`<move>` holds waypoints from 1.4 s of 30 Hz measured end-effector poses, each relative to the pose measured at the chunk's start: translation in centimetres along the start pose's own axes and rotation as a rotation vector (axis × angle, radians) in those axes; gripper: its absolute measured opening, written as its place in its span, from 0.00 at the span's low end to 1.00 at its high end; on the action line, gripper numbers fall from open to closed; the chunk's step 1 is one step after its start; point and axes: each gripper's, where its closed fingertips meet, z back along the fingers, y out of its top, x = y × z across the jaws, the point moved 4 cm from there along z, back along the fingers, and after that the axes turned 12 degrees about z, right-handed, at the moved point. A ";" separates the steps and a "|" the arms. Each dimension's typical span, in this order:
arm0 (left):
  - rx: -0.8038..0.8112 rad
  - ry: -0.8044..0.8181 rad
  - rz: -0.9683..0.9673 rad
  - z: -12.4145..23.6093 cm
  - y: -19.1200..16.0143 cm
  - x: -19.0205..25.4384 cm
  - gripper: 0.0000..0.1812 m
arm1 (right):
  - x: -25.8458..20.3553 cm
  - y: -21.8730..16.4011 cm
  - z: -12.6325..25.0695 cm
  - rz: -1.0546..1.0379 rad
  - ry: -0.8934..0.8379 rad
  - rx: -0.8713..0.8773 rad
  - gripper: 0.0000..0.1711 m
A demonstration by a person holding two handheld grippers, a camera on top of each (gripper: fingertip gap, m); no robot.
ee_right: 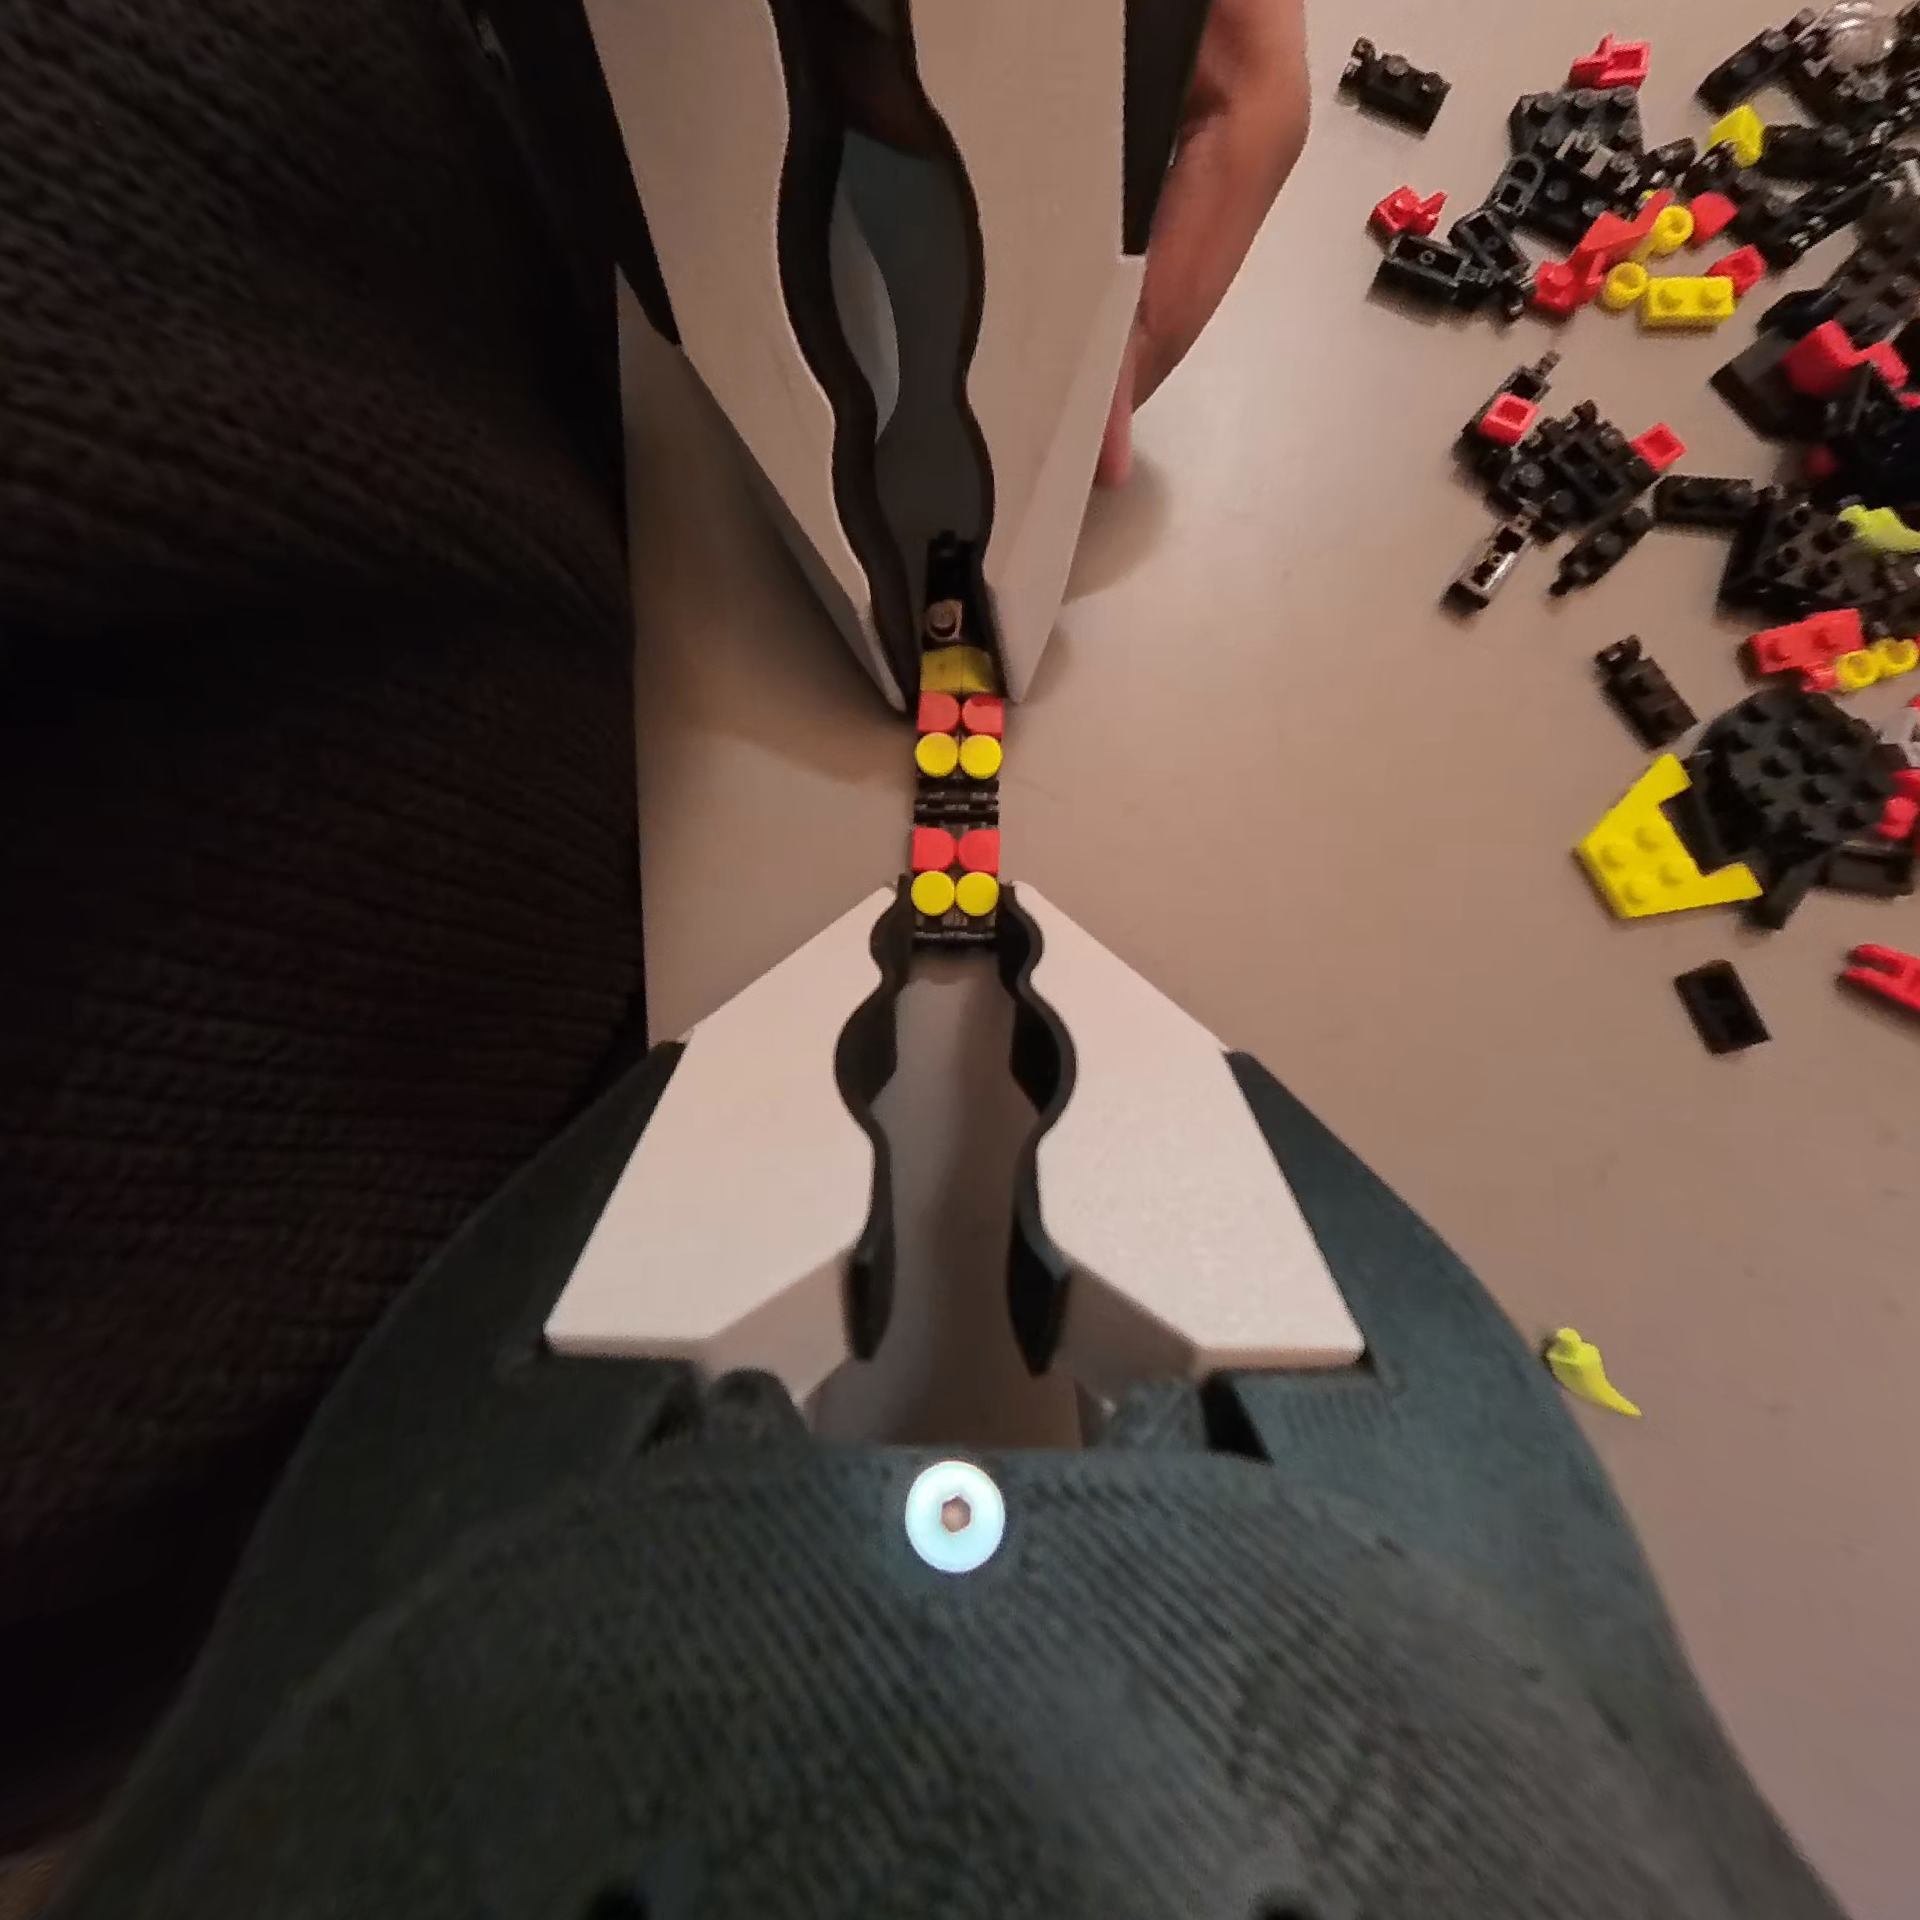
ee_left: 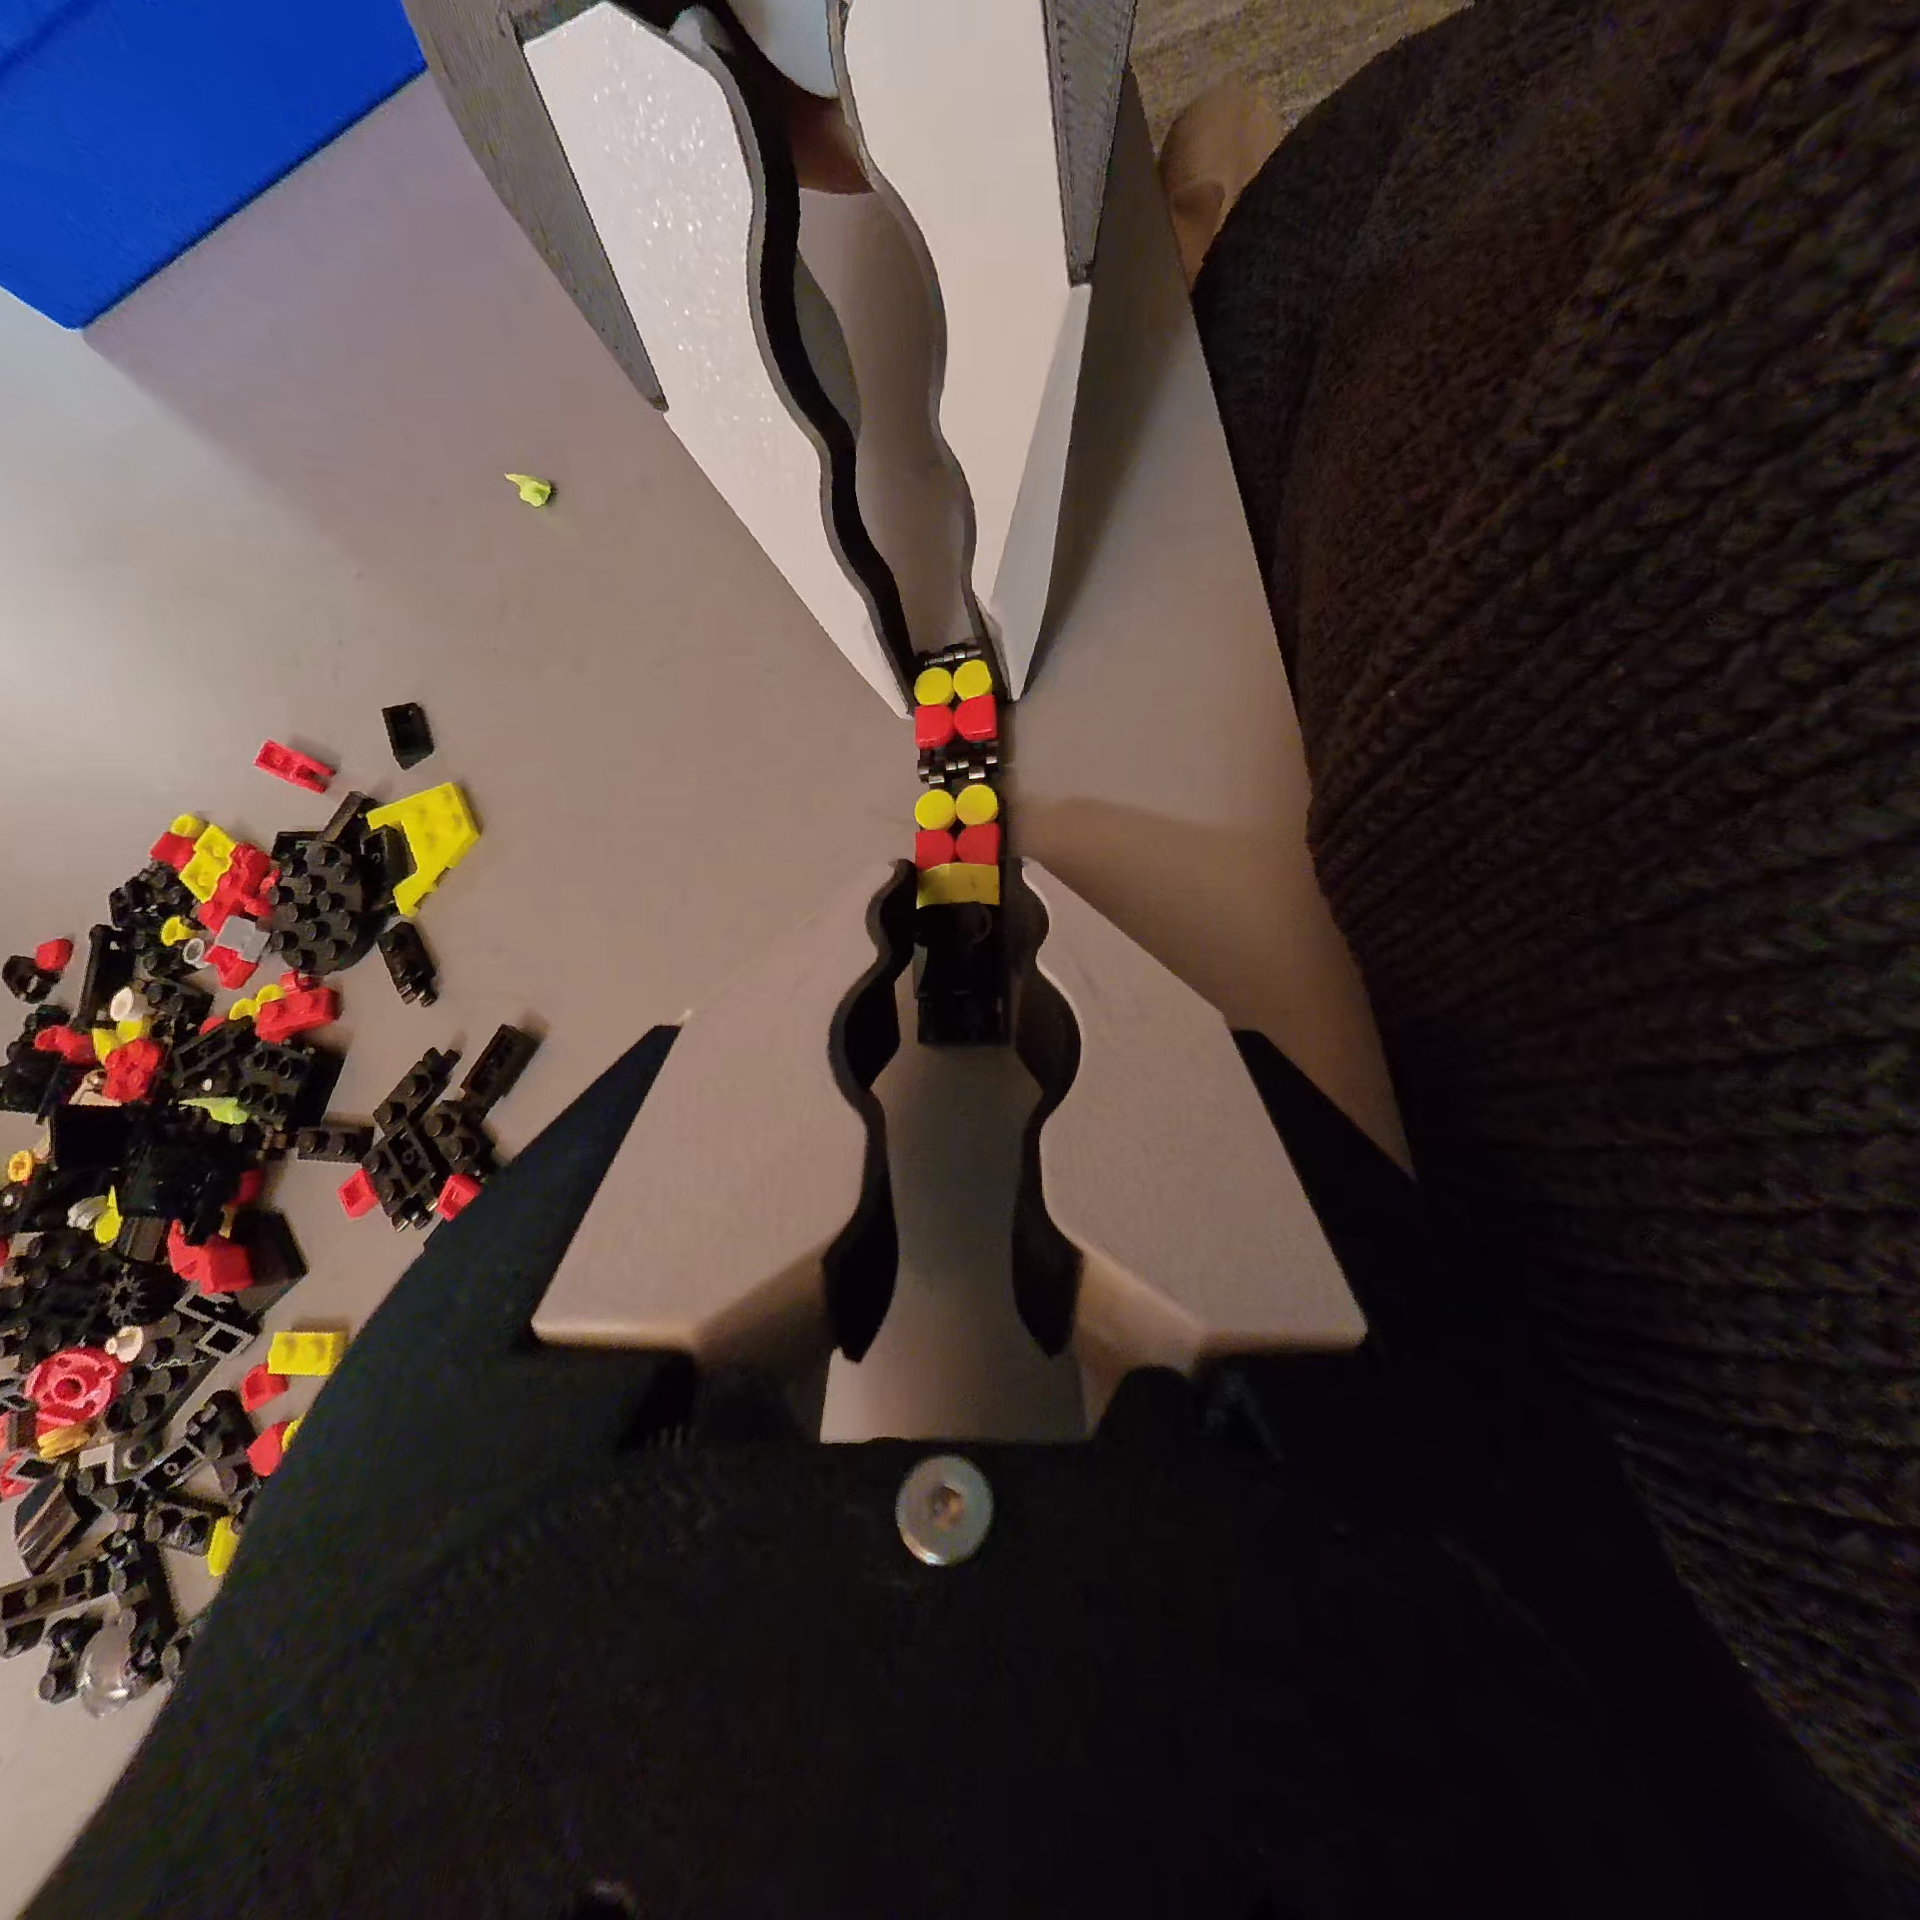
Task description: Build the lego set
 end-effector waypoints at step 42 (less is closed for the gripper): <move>-0.029 -0.006 0.070 -0.2 0.4 0.0 0.07 | 0.1 0.3 -0.3 -0.059 0.023 0.007 0.08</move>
